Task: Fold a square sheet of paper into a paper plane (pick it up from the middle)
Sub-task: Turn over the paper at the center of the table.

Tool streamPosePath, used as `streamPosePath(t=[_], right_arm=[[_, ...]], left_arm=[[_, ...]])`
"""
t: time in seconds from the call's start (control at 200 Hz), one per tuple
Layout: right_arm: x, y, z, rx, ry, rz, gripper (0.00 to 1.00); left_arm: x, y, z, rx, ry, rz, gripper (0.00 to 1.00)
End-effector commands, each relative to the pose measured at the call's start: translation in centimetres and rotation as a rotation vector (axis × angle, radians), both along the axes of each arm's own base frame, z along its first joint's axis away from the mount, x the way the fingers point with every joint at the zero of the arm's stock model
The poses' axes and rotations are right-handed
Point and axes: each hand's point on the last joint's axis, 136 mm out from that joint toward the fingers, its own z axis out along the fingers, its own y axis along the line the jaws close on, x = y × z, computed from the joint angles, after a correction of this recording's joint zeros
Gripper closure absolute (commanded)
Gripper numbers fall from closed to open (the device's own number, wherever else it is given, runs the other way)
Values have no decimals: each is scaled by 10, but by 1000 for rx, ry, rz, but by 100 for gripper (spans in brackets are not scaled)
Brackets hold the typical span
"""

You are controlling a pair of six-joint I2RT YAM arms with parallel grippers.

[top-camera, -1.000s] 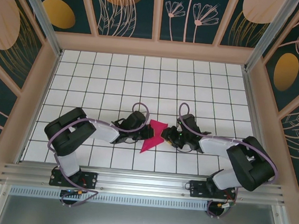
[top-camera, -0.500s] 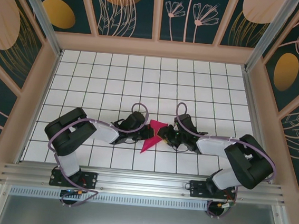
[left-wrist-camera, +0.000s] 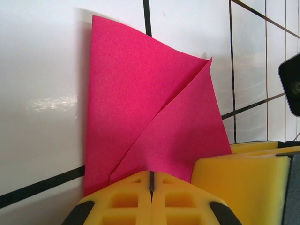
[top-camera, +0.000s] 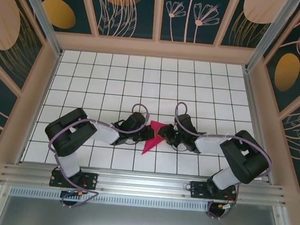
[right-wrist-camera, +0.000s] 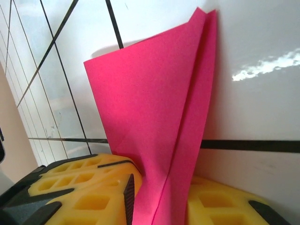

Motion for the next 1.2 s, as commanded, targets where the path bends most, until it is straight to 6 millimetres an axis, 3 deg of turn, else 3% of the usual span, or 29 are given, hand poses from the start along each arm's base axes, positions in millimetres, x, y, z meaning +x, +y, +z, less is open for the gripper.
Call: streamPosePath(t=[0.0, 0.055, 0.315, 0.565, 0.676, 0.816, 0.901, 0.971, 1.106, 1.196], right_arm=[[19, 7, 13, 41, -67, -13, 72], [21, 7, 12, 52, -71, -15, 76], [26, 15, 11, 61, -101, 36, 75], [27, 9, 12, 9, -118, 52, 86], [31, 5, 23, -35, -156, 60, 91], [39, -5, 43, -154, -213, 87, 95], [47, -17, 59, -287, -252, 108, 97], [53, -34, 73, -423, -280, 115, 97], [63, -79, 96, -799, -282, 130, 96], [65, -109, 100, -1090, -213, 171, 97]], left_arm=[[-18, 10, -20, 42, 82, -18, 96], [-19, 9, -19, 32, 84, -20, 96], [-20, 6, -15, 2, 85, -29, 96], [-17, 5, -6, -8, 60, -21, 95], [-14, 7, 4, -19, 27, -10, 92], [-7, 7, 48, -97, -67, 17, 79], [0, 21, 70, -96, -139, 82, 71], [6, 40, 84, -53, -194, 153, 73], [13, 89, 94, 84, -266, 318, 70], [13, 114, 100, 124, -305, 397, 68]])
